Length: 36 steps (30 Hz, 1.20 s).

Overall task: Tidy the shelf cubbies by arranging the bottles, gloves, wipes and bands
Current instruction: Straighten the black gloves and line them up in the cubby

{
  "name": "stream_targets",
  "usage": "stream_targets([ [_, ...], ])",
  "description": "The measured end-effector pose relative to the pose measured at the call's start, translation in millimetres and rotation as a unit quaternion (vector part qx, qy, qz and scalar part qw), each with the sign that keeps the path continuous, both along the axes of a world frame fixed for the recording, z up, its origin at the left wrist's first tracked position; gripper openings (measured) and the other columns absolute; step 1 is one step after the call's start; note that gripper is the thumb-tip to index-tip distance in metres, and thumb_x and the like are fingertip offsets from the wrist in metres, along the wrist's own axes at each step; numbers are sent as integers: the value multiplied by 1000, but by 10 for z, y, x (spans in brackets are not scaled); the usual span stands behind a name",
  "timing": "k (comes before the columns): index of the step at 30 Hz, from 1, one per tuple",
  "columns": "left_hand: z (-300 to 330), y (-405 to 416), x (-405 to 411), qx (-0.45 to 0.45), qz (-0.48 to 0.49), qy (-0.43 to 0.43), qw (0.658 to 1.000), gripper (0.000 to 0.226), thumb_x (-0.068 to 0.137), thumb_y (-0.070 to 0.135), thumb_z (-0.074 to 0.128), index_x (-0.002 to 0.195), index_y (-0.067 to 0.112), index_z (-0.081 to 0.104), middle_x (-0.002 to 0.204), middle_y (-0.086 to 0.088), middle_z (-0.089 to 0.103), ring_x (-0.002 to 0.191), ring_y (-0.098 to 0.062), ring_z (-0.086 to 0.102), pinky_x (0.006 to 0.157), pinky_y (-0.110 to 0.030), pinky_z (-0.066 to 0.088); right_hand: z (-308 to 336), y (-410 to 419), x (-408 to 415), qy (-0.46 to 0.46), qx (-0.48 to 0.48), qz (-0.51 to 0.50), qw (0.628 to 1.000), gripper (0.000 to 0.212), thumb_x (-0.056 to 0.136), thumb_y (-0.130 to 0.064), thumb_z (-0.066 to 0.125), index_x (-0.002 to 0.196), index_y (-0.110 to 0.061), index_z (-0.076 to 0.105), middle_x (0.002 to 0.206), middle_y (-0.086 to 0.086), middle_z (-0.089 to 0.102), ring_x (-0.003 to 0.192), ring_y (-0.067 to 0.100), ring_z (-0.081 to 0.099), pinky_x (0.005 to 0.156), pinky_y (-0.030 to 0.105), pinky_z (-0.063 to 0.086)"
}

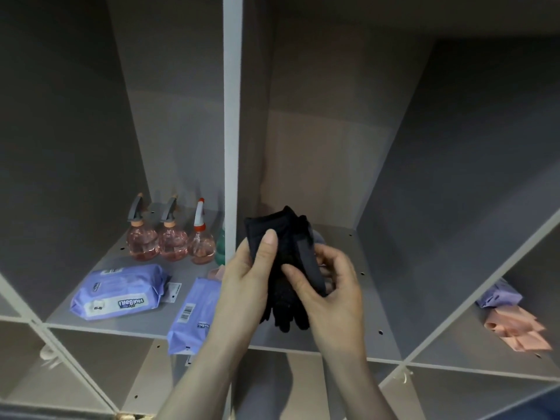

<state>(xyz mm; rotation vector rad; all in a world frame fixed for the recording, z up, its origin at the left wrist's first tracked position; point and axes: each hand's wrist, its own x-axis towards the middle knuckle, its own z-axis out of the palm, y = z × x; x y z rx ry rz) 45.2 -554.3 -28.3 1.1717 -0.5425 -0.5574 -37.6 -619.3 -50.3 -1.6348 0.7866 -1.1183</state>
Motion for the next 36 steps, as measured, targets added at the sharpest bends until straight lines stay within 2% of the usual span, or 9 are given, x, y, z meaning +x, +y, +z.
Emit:
stream_targets([
  [2, -44, -15, 15, 23, 19, -48, 998, 24, 88, 45, 59, 103, 27, 65, 101, 7, 73, 102, -12, 67, 95, -40, 51, -4, -25, -15, -5, 17, -12, 1000, 17, 79, -24, 75, 93, -28, 65, 85, -3, 71, 78, 12, 67, 73, 35, 58],
  [5, -90, -13, 34, 35, 48, -76, 995, 18, 87, 38, 56, 103, 34, 61, 104, 10, 71, 105, -12, 64, 98, -47, 48, 54, -67, -79, -72, 96, 18, 993, 12, 92, -14, 59, 93, -17, 70, 83, -5, 75, 81, 8, 70, 70, 22, 56],
  [8, -83, 2, 77, -3, 67, -5, 998, 18, 96, 17, 54, 109, 24, 63, 106, 3, 72, 105, -17, 66, 98, -44, 49, 83, -128, -138, -153, 242, 62, 956, 18, 94, -12, 54, 95, -12, 71, 88, 3, 76, 83, 12, 70, 68, 21, 56],
  [12, -16, 31, 167, -61, 65, 121, 989, 22, 97, 9, 46, 111, 13, 63, 100, -7, 73, 90, -20, 68, 83, -38, 56, 65, -209, -192, -240, 360, 70, 899, 27, 92, -13, 51, 114, -5, 64, 109, 12, 71, 100, 23, 66, 83, 35, 54],
  [18, 8, 67, 261, -73, 63, 152, 984, 19, 96, 17, 50, 100, 17, 69, 86, -1, 75, 75, -14, 69, 70, -28, 57, 72, -278, -284, -231, 389, 106, 885, 37, 89, -25, 53, 122, -10, 63, 118, 14, 68, 114, 32, 61, 102, 49, 44],
  [22, 37, 69, 247, -87, 83, 144, 982, 22, 96, 16, 50, 110, 17, 66, 94, 0, 73, 82, -13, 68, 65, -20, 57, 71, -281, -293, -248, 362, 97, 893, 41, 84, -18, 61, 124, -10, 62, 119, 14, 68, 113, 31, 63, 100, 50, 47],
  [29, 56, 46, 182, -106, 35, 123, 986, 24, 96, 20, 47, 109, 21, 68, 107, 2, 73, 100, -10, 68, 81, -18, 56, 59, -217, -249, -236, 313, 10, 920, 25, 88, -11, 59, 113, -8, 64, 102, 12, 74, 98, 26, 70, 96, 48, 50],
  [34, -36, -37, 75, -49, -90, 95, 990, 28, 87, 26, 52, 109, 18, 68, 107, 1, 73, 106, -13, 67, 89, -22, 53, 118, -65, -143, -245, 324, 84, 910, 26, 94, -13, 51, 116, -8, 64, 104, 9, 74, 95, 17, 71, 86, 28, 57],
  [36, -55, -58, 44, -36, -138, 126, 982, 38, 86, 27, 50, 119, 13, 64, 113, -4, 71, 111, -16, 64, 99, -28, 49, 133, -18, -108, -250, 334, 102, 903, 33, 91, -15, 52, 122, -7, 60, 110, 10, 72, 103, 19, 68, 94, 33, 53],
])
